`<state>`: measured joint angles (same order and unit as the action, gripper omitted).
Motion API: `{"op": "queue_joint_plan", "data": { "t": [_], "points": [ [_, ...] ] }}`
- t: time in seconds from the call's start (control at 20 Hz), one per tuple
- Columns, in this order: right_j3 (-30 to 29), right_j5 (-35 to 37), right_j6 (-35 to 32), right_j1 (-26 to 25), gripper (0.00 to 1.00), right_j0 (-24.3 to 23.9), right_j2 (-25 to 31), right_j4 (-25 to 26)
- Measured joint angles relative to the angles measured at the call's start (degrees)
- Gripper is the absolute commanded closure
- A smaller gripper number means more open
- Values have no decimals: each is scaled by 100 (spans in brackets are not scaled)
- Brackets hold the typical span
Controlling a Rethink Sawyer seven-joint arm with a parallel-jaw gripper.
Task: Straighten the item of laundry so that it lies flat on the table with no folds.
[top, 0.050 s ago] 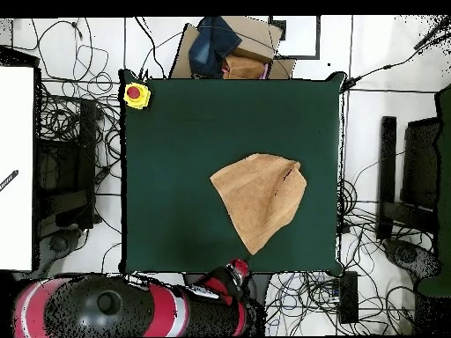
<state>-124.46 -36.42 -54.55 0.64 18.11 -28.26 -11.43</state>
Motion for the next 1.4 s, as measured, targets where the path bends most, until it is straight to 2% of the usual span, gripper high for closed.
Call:
{"op": "queue_joint_plan", "data": {
  "t": [0.4,0.85,1.4],
  "points": [
    [-154,-97,0,-75,100,-22,0,95],
    [-241,-97,0,7,100,-249,2,474],
    [-245,-96,0,689,100,-881,55,1149]
  ]
}}
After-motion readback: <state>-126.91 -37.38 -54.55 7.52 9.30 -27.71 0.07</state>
